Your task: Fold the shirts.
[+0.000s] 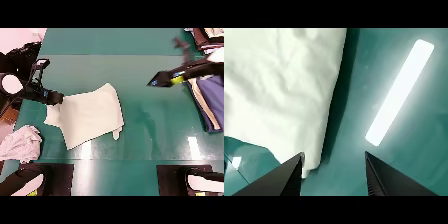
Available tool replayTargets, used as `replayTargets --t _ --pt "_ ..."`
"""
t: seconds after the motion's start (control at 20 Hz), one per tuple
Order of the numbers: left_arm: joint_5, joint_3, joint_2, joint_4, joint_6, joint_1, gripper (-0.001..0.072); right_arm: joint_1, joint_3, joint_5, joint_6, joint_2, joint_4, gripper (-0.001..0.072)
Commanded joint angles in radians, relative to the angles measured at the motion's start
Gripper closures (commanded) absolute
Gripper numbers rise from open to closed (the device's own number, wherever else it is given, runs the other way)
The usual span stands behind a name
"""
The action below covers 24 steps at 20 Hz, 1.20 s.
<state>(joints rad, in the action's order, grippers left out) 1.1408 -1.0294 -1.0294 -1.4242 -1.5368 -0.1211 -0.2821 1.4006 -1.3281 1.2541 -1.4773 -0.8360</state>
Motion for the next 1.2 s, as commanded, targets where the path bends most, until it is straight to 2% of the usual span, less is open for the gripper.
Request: replayTargets --t 0.0,0.1,0.25,0.4,0.45,0.55,0.65,0.75,0.85,1.05,1.15 --pt "0.001 -0.003 0.001 -0.004 -0.001 0.006 0.0683 -0.149 0.0 0.126 0.002 -0.187 0.008 0.0263" --pt "0.002 -0.003 0.001 -0.001 -0.001 0.006 0.0683 -0.2 0.0 0.179 0.002 -0.262 0.06 0.0263" --pt "-0.001 -0.003 0.001 0.006 -0.001 0.006 0.0683 -0.244 0.0 0.185 -0.006 -0.35 0.169 0.0263" --pt "-0.007 -0.003 0.001 0.023 -0.001 0.006 0.0683 -0.272 0.0 0.197 -0.006 -0.386 0.187 0.0286" --pt "-0.006 -0.003 0.001 0.026 -0.001 0.006 0.0683 -0.276 0.0 0.21 -0.012 -0.384 0.184 0.0379" --pt "-0.004 -0.003 0.001 0.029 -0.001 0.006 0.0683 -0.279 0.001 0.238 -0.056 -0.365 0.181 0.0677" --pt "0.007 -0.007 0.002 0.048 -0.001 0.006 0.0683 -0.262 0.001 0.273 -0.085 -0.315 0.178 0.0695" --pt "0.073 -0.063 0.002 0.048 -0.001 0.006 0.0684 -0.22 0.001 0.296 -0.085 -0.222 0.173 0.0696" --pt "0.141 -0.181 0.014 0.049 0.0 0.006 0.0683 -0.16 0.002 0.3 -0.084 -0.081 0.121 0.0696" --pt "0.151 -0.435 0.11 0.09 0.0 0.006 0.0683 -0.036 0.002 0.282 -0.075 0.264 0.023 0.0697" --pt "0.142 -0.532 0.153 0.171 0.0 0.006 0.0683 0.017 0.002 0.283 -0.042 0.433 -0.003 0.0697"
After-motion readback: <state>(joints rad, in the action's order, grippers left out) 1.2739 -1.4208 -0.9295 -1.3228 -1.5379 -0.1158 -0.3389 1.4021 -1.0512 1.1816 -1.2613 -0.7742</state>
